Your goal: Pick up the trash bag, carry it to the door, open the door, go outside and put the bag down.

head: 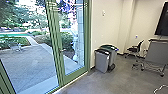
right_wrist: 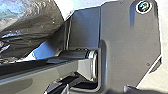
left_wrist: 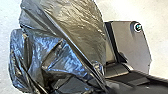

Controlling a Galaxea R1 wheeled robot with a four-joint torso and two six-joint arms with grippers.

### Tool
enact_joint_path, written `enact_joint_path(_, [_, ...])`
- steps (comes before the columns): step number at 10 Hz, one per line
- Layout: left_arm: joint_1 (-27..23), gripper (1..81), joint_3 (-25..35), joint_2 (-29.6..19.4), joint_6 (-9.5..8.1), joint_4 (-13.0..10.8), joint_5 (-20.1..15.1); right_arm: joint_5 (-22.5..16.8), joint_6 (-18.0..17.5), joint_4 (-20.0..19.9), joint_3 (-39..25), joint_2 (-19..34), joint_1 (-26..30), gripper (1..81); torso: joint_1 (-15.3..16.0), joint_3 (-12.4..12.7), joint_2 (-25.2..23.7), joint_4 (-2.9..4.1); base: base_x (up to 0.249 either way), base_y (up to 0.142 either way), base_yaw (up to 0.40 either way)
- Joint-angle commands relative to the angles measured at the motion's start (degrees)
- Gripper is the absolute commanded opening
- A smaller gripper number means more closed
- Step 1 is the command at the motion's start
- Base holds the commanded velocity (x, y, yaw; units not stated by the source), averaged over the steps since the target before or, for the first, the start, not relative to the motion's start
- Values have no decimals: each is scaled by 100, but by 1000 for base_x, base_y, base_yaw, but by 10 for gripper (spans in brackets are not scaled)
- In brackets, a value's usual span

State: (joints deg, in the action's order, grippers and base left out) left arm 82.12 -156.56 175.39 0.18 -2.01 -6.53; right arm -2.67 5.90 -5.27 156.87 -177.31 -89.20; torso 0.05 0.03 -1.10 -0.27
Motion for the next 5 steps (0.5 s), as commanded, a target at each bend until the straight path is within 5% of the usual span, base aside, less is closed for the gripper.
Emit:
enact_joint_path(1, [-358,10,3,6,34,-62,-331,-366,34,43,-26,-35,258,811,0,0,0,0,134,0,0])
enact_joint_path(5, [-350,10,3,50,34,-63,-331,-375,34,52,26,-26,266,811,0,0,0,0,134,0,0])
